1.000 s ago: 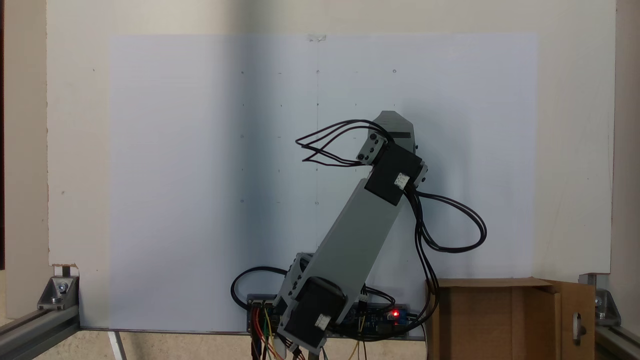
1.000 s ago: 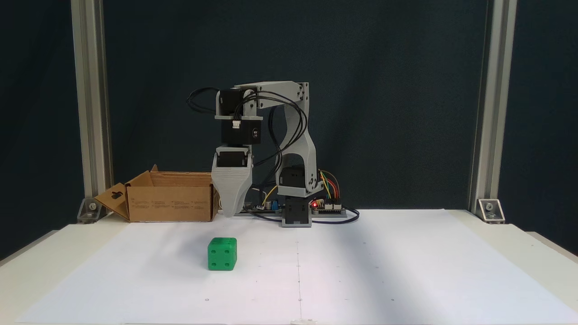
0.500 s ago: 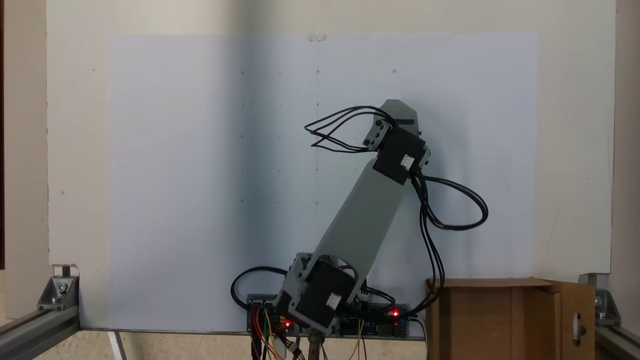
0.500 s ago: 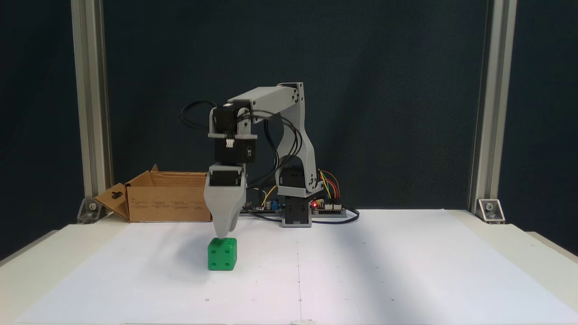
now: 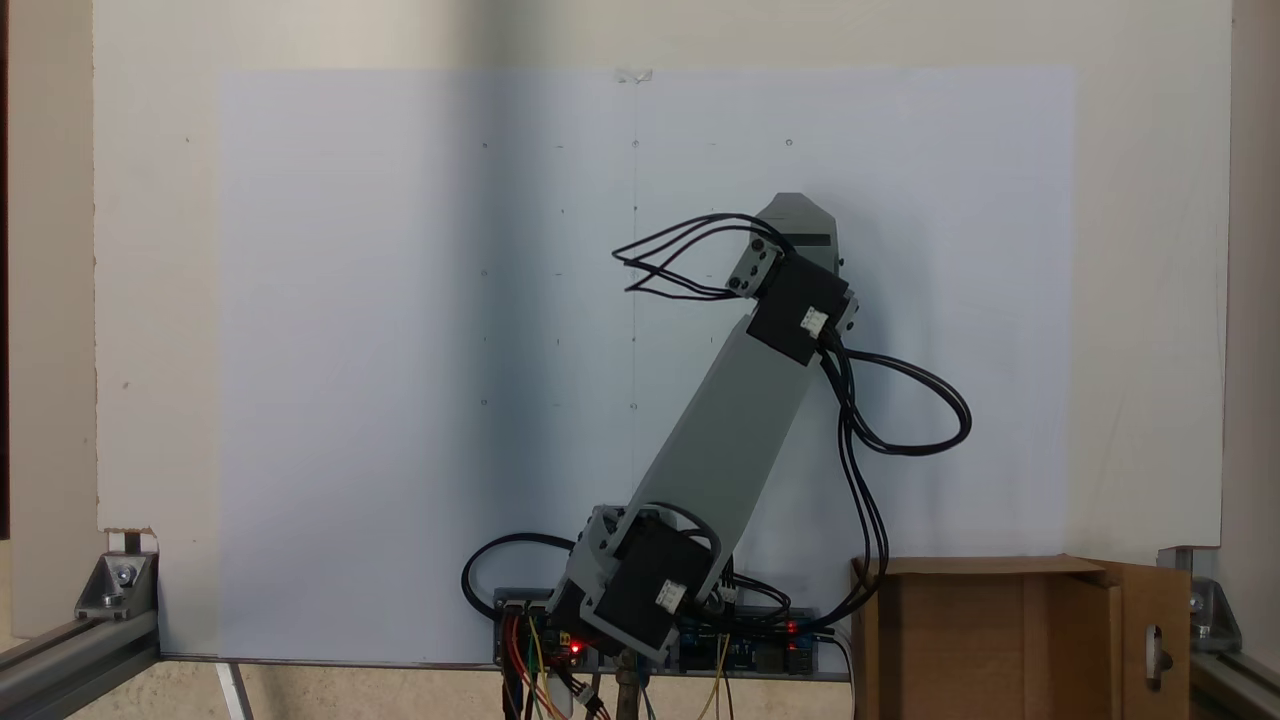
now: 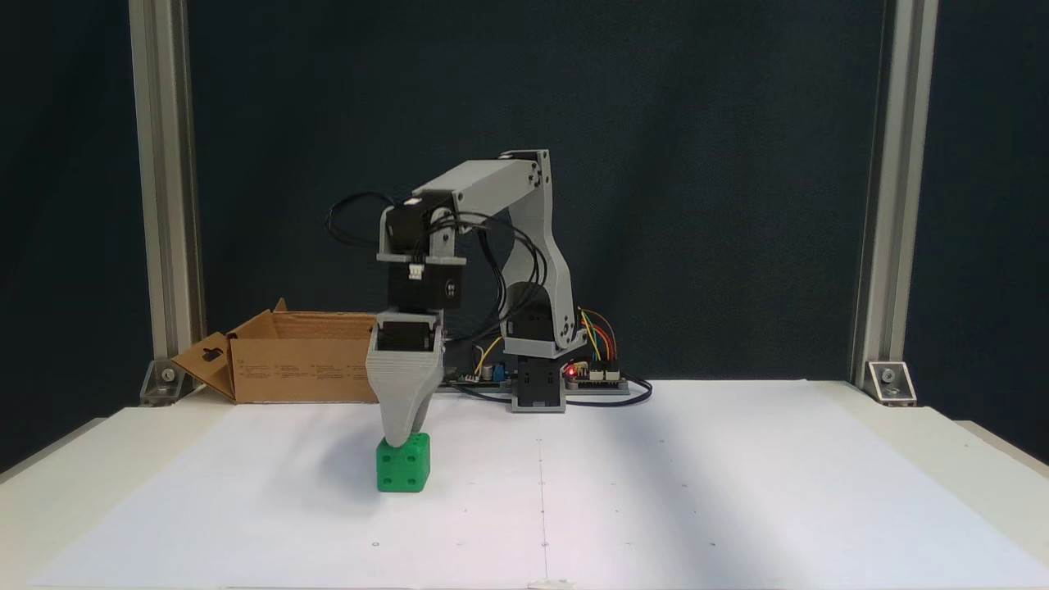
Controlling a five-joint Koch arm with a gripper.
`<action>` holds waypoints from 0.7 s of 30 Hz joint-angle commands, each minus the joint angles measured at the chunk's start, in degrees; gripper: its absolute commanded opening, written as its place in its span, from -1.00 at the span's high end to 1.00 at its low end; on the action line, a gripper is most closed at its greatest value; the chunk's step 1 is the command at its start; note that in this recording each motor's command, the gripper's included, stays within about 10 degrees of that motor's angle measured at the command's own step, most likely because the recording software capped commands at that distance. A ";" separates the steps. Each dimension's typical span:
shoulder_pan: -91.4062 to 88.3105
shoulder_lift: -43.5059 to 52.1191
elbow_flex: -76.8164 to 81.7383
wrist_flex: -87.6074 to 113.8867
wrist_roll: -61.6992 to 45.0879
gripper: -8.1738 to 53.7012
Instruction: Grasp a green dice and put it in the bin.
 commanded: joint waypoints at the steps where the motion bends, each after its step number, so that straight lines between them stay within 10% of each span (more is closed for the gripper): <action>1: 1.23 0.53 0.00 -2.72 -3.96 -0.68; 21: 2.90 -1.05 5.89 -9.14 -3.96 -0.60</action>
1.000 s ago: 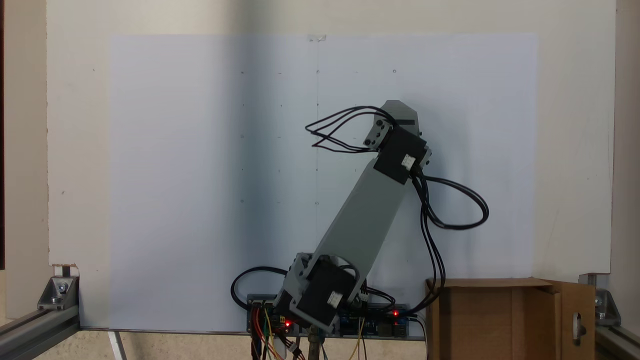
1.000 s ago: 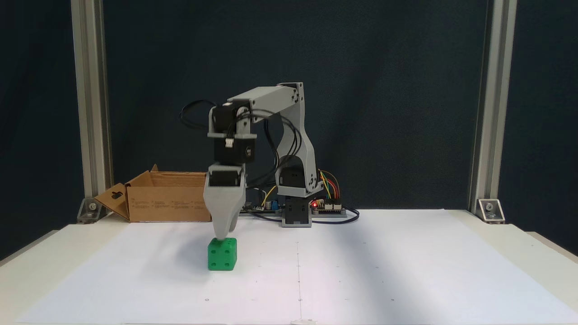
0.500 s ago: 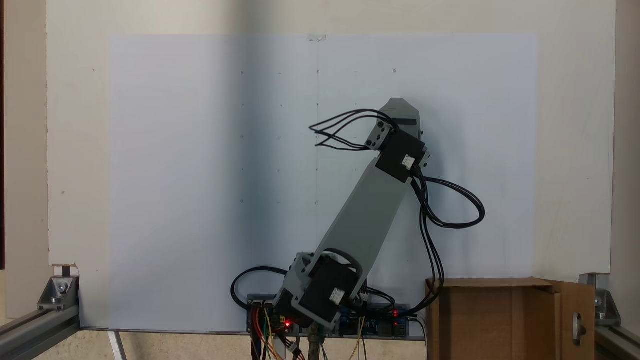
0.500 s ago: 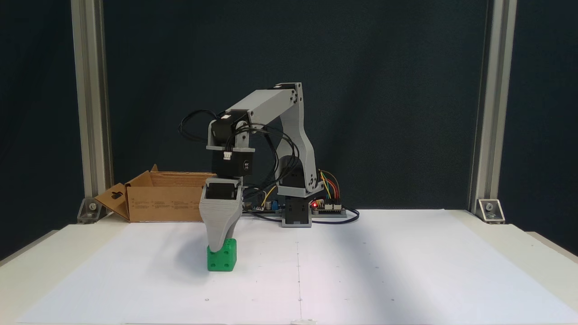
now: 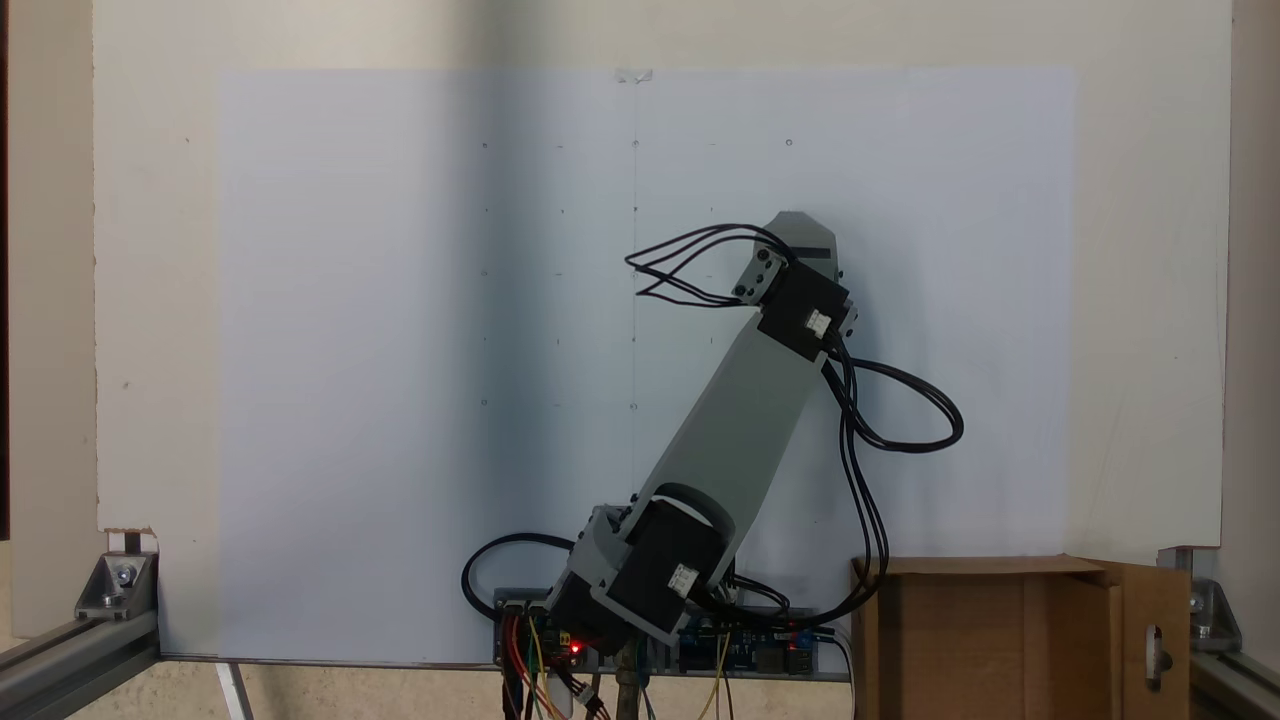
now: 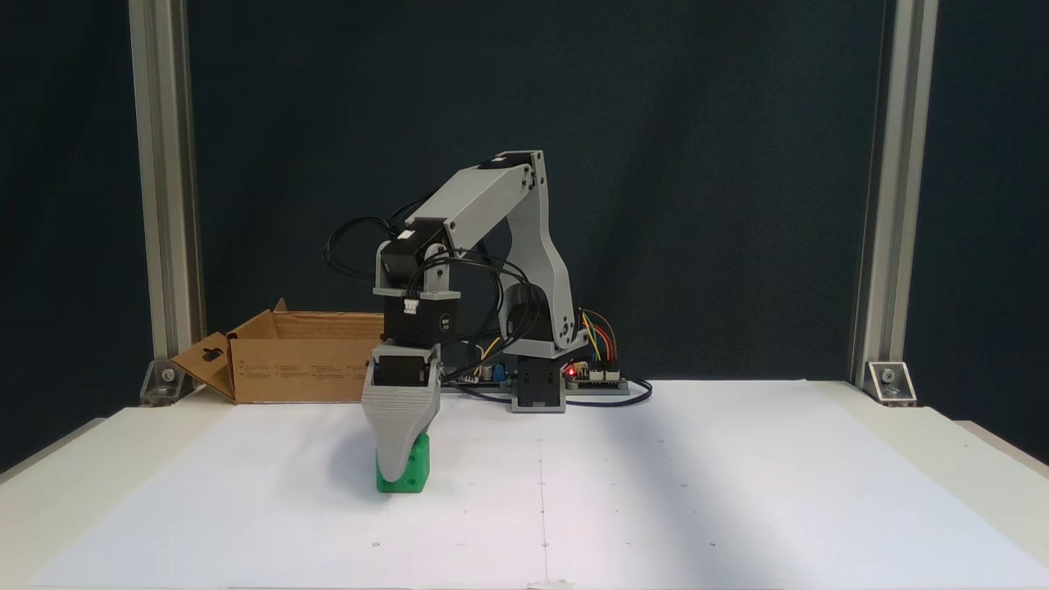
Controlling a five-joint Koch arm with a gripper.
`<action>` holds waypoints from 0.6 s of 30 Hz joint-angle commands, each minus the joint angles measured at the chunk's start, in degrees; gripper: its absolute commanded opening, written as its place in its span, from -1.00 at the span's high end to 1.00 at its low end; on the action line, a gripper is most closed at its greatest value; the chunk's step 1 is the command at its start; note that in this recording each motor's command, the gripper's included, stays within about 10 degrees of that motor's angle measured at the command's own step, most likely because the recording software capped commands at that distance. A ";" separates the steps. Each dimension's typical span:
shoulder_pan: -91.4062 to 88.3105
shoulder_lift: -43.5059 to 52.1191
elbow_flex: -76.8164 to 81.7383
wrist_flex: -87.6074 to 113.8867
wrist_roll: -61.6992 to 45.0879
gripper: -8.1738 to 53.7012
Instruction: Grasp a green dice and put it in the bin.
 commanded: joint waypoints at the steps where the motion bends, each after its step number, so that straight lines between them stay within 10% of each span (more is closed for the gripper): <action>1: 0.88 1.67 -0.70 -0.62 -3.96 -0.60; 8: 1.23 1.67 -0.35 -0.97 -3.96 -0.49; 18: 2.20 1.67 0.00 -1.58 -3.96 0.37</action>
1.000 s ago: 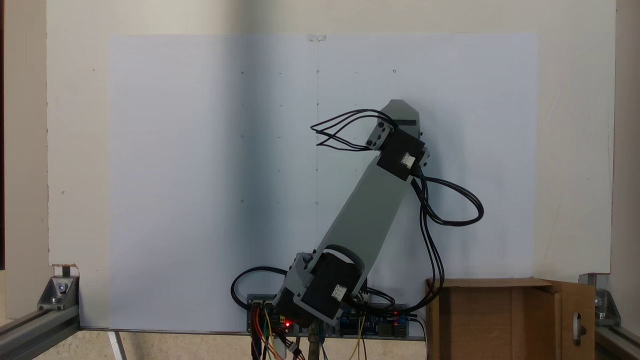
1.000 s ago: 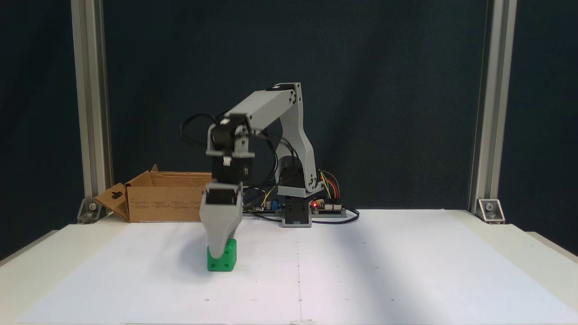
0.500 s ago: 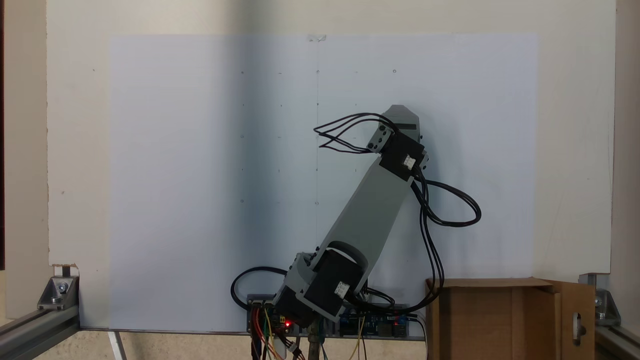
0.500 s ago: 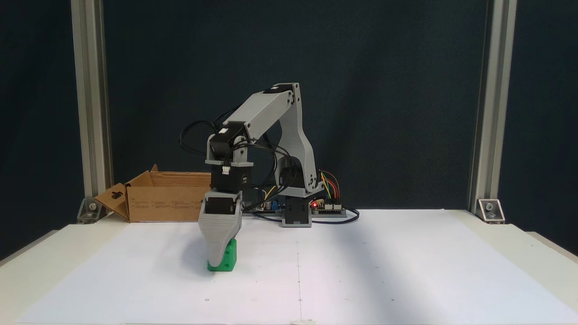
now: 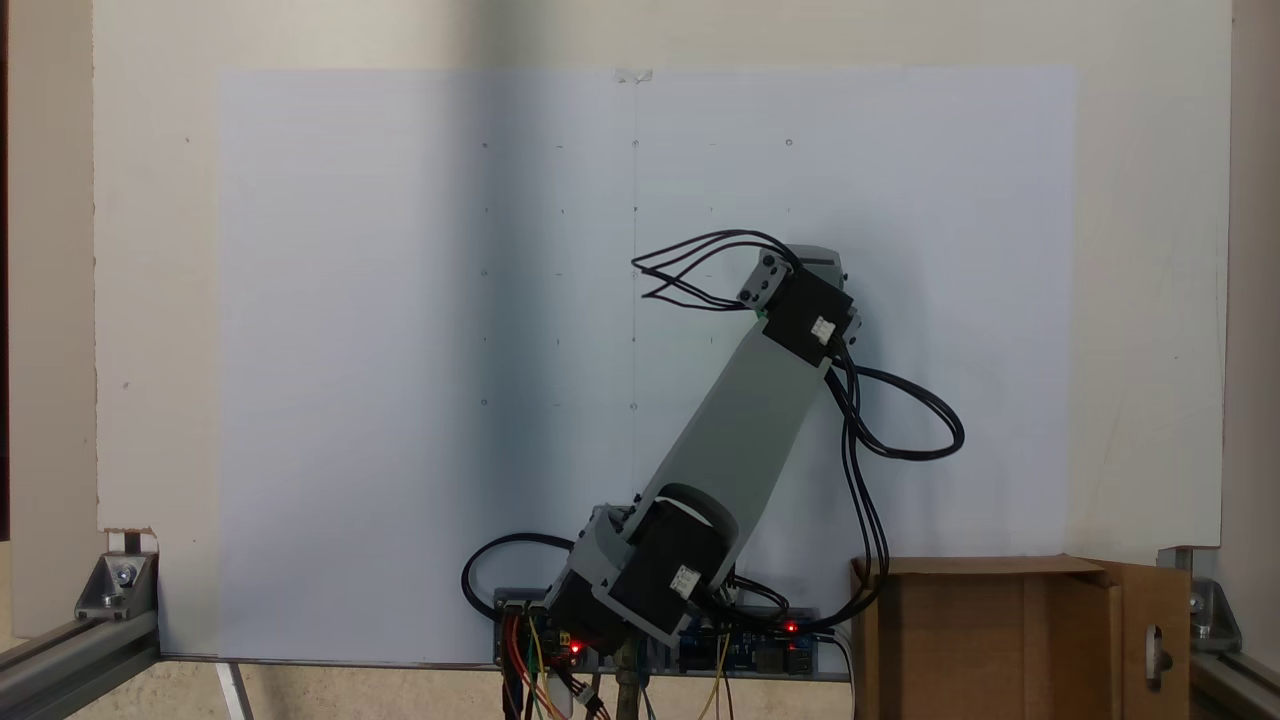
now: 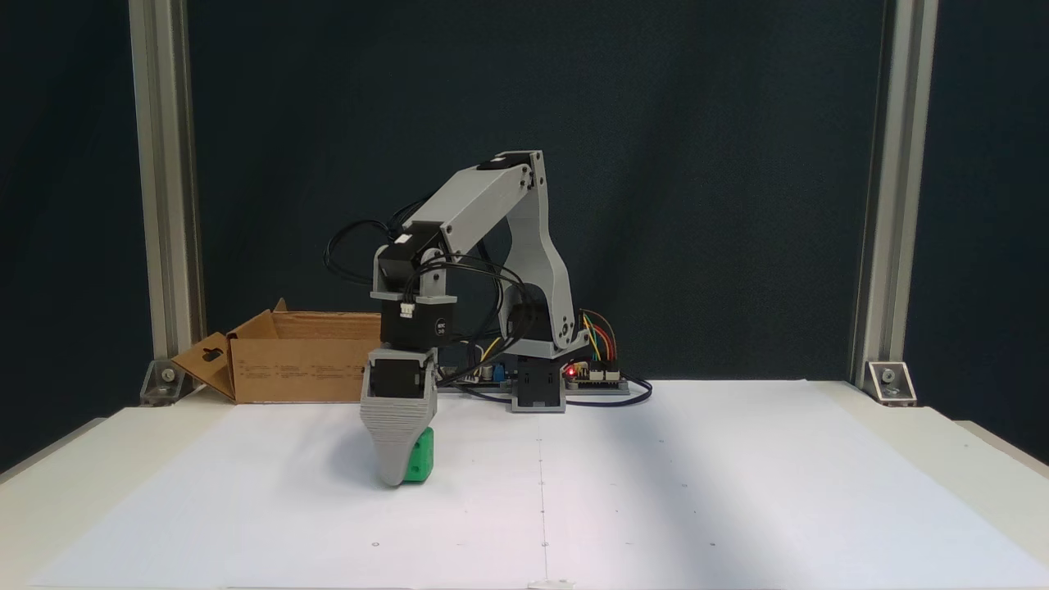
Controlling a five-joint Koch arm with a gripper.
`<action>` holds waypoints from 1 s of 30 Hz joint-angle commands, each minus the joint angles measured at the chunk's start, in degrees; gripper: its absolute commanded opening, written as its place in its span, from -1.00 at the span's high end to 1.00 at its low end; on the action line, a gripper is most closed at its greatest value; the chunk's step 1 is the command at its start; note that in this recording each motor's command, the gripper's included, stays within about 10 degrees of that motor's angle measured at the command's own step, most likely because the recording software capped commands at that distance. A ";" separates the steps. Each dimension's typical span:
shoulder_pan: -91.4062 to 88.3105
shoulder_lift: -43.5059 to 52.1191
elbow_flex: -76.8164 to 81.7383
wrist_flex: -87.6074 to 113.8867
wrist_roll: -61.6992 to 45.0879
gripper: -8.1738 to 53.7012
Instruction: Grasp a green dice and put it in the bin.
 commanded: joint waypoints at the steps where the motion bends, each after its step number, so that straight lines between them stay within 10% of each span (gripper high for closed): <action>1: 0.62 1.76 -1.14 -0.53 -3.87 0.37; 30: -0.35 26.10 -31.46 32.70 6.86 0.37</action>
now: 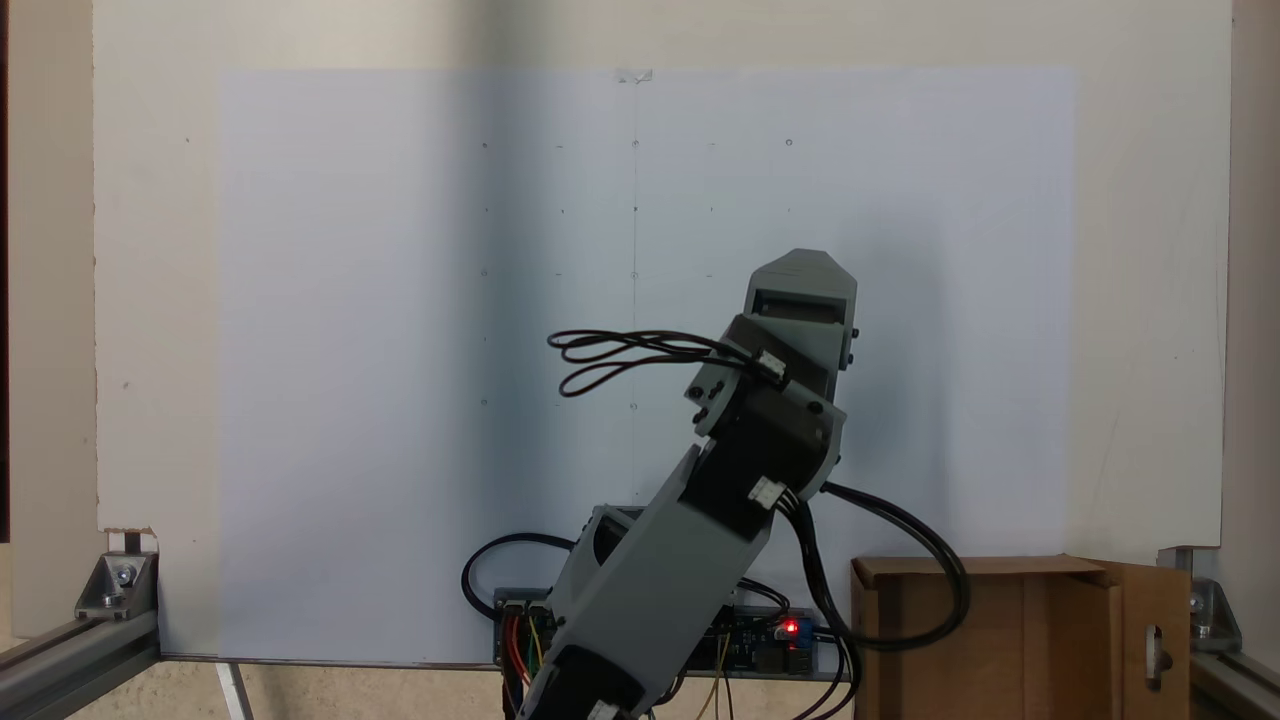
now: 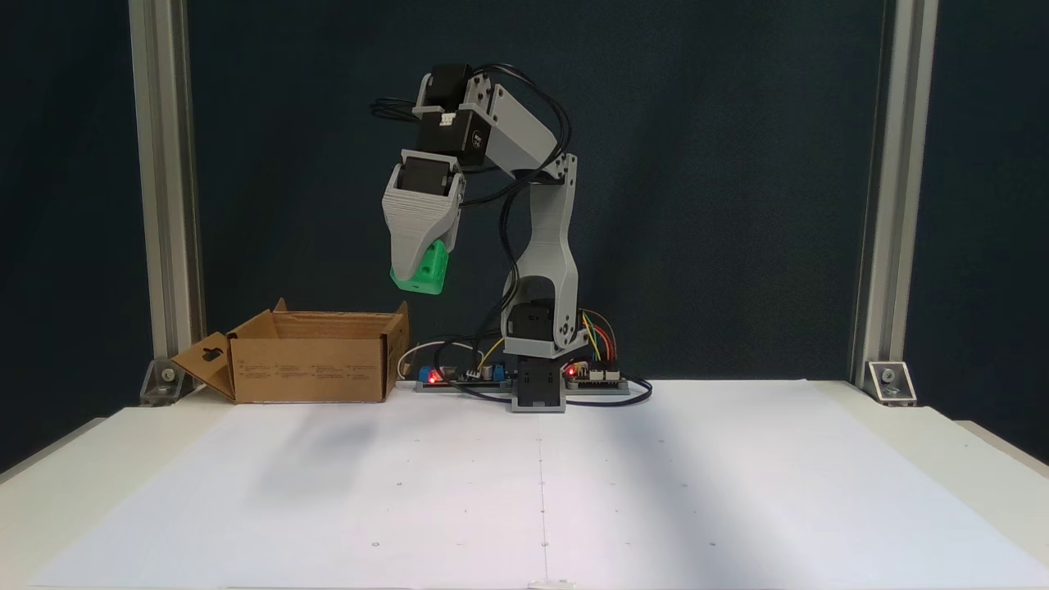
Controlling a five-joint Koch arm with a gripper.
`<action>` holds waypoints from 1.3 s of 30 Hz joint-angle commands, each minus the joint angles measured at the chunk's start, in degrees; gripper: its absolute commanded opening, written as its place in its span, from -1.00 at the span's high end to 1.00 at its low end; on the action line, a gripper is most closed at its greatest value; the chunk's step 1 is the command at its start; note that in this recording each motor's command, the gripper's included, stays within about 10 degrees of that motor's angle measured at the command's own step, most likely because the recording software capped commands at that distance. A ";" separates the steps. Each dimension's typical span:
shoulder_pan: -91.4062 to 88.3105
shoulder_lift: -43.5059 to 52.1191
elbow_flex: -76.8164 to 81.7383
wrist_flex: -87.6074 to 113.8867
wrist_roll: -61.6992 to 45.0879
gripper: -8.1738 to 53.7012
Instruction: Grasp a green dice and put it in the bin.
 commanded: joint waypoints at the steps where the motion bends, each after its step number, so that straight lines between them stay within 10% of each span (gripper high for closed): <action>1: 1.76 2.20 -3.69 -0.09 3.96 0.37; 20: 60.47 -12.57 -3.69 -21.97 -0.97 0.37; 39: 72.86 -25.49 -1.14 -23.55 -4.48 0.28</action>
